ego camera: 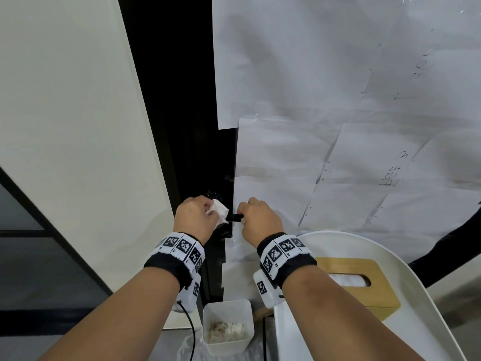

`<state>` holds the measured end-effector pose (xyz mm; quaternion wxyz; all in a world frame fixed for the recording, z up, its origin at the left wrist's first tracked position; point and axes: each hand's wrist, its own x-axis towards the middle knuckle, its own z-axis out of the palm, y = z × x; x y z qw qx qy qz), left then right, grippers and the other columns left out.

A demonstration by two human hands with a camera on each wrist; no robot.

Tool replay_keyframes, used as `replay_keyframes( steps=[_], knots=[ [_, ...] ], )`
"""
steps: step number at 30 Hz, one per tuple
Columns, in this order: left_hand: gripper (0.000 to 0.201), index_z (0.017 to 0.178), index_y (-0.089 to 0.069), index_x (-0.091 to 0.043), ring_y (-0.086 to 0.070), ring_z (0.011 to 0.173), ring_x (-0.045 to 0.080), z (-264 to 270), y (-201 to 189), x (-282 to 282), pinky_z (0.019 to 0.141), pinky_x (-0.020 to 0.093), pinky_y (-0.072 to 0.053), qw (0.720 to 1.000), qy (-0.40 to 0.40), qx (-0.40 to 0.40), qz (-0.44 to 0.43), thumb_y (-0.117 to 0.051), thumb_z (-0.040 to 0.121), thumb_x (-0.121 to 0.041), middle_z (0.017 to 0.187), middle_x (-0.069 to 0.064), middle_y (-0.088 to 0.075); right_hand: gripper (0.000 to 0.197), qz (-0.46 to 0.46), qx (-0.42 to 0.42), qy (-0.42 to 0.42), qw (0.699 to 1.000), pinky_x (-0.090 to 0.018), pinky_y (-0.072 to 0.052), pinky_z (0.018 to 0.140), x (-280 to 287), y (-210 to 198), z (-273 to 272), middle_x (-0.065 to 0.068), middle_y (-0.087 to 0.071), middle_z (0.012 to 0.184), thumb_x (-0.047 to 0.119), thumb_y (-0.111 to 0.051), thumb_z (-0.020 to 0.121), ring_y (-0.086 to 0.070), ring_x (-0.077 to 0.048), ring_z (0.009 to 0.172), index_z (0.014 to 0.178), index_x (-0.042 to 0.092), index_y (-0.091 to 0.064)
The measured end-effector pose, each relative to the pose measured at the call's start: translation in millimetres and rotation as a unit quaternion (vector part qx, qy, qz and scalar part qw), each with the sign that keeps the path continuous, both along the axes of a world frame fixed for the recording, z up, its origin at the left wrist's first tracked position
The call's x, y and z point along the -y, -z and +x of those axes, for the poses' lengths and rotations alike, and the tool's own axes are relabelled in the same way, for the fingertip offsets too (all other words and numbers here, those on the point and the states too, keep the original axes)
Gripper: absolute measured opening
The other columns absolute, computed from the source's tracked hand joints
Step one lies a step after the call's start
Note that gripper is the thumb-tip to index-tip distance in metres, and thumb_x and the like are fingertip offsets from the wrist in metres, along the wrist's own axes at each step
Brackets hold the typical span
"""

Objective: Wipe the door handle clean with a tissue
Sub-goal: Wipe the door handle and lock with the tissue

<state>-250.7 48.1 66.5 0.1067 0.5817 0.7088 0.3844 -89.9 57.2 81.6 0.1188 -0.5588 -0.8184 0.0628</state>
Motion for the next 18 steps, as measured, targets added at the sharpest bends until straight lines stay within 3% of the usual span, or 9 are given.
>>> replay_keyframes(
  steps=[6, 11, 18],
  knots=[
    [0.013, 0.092, -0.068, -0.012, -0.060, 0.073, 0.019, -3, -1, -6, 0.063, 0.023, -0.045, 0.999, -0.028, -0.005, 0.018, -0.066, 0.080, -0.017, 0.089, 0.007, -0.064, 0.024, -0.002, -0.004, -0.002, 1.000, -0.035, -0.044, 0.062, 0, 0, 0, -0.007, -0.053, 0.104, 0.006, -0.051, 0.084, -0.051, -0.027, 0.096, 0.105, 0.013, -0.057],
    [0.028, 0.092, -0.067, -0.012, -0.062, 0.078, 0.022, 1, -2, -15, 0.063, 0.026, -0.047, 0.999, -0.038, -0.022, -0.019, -0.075, 0.074, -0.032, 0.087, 0.007, -0.065, 0.021, 0.001, -0.006, -0.001, 1.000, -0.037, -0.048, 0.065, 0, 0, 0, -0.008, -0.053, 0.103, 0.006, -0.052, 0.084, -0.050, -0.027, 0.095, 0.104, 0.012, -0.056],
    [0.020, 0.077, -0.062, -0.012, -0.056, 0.063, 0.019, 3, -8, -21, 0.054, 0.022, -0.038, 0.997, -0.062, -0.016, -0.053, -0.074, 0.075, -0.028, 0.068, 0.002, -0.061, 0.022, -0.004, -0.004, -0.005, 1.000, -0.035, -0.043, 0.060, 0, 0, 0, -0.008, -0.053, 0.101, 0.004, -0.051, 0.083, -0.050, -0.026, 0.093, 0.102, 0.012, -0.056]
  ],
)
